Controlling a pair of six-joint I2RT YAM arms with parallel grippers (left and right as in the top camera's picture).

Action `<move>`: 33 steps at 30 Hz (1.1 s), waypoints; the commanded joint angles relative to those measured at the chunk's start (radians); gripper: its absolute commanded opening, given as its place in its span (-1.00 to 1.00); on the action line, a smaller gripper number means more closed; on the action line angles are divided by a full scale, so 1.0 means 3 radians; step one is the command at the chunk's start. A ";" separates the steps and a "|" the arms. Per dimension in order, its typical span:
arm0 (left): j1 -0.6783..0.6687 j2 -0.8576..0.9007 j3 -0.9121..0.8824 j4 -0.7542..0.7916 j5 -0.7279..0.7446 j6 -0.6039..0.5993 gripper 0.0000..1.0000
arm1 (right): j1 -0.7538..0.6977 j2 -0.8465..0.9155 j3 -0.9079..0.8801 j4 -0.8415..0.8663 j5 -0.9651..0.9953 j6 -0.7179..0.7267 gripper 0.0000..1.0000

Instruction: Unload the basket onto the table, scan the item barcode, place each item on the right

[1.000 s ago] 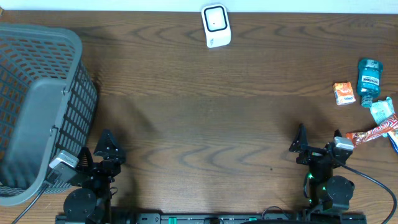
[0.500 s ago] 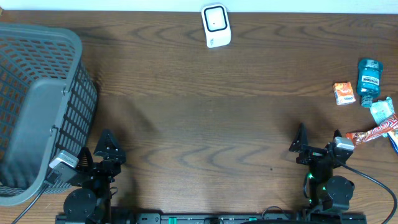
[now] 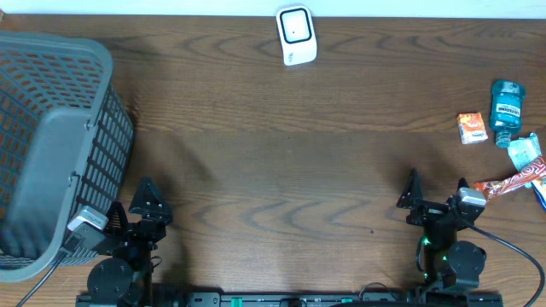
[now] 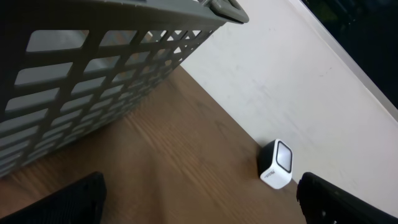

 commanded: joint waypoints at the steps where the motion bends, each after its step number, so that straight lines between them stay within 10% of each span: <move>1: -0.0017 -0.0022 0.0003 0.0008 -0.0043 -0.0018 0.96 | -0.0015 -0.0022 -0.0006 -0.0015 -0.0015 0.0045 0.99; 14: -0.0047 -0.0027 -0.0371 0.0135 -0.0520 0.0217 0.96 | -0.0015 -0.0022 -0.0006 -0.0015 -0.0015 0.0045 0.98; 22: -0.0047 -0.0028 -0.1058 0.1570 0.0128 0.1485 0.95 | -0.0015 -0.0022 -0.0005 -0.0014 -0.0015 0.0045 0.99; 33: 0.0025 -0.0028 -0.1401 0.1592 0.0381 0.1956 0.95 | -0.0015 -0.0022 -0.0006 -0.0014 -0.0015 0.0045 0.98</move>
